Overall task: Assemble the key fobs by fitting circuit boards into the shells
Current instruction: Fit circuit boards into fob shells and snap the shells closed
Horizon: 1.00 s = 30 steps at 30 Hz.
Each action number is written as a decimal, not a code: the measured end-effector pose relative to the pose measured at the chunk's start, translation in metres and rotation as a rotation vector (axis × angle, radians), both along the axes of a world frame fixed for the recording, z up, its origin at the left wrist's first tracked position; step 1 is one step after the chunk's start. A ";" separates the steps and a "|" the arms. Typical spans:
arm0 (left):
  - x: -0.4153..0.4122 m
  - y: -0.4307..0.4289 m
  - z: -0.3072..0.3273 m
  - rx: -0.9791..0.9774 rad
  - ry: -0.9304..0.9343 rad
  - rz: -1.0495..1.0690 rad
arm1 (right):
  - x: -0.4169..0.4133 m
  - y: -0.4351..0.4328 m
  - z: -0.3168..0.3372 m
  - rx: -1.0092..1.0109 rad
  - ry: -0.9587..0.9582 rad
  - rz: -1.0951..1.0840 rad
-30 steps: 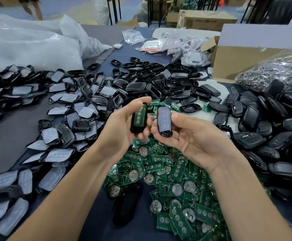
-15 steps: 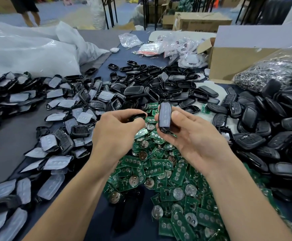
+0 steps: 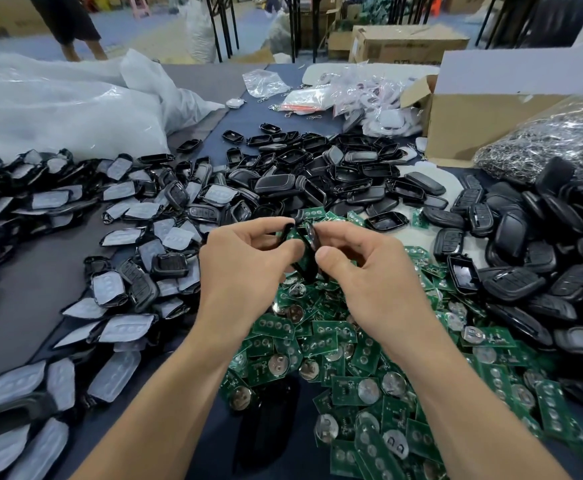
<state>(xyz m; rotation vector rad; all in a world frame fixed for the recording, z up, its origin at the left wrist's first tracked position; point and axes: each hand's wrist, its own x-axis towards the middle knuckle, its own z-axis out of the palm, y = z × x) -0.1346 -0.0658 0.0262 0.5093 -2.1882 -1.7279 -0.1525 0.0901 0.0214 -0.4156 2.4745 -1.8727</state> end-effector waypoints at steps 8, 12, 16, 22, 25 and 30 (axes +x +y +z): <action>0.002 0.005 0.004 0.166 0.028 -0.164 | 0.008 -0.003 0.000 0.210 0.151 -0.110; 0.002 0.003 0.005 0.249 0.039 -0.249 | 0.008 -0.002 -0.001 0.264 0.218 -0.127; 0.003 0.004 0.007 0.253 0.055 -0.321 | 0.006 -0.002 -0.003 0.275 0.252 -0.135; 0.000 0.000 0.004 0.282 0.059 -0.334 | 0.006 -0.004 -0.006 0.273 0.288 -0.138; -0.001 0.001 0.002 0.305 0.061 -0.330 | 0.006 -0.004 -0.006 0.265 0.296 -0.136; -0.001 0.002 0.002 0.305 0.078 -0.321 | 0.006 -0.003 -0.006 0.278 0.308 -0.137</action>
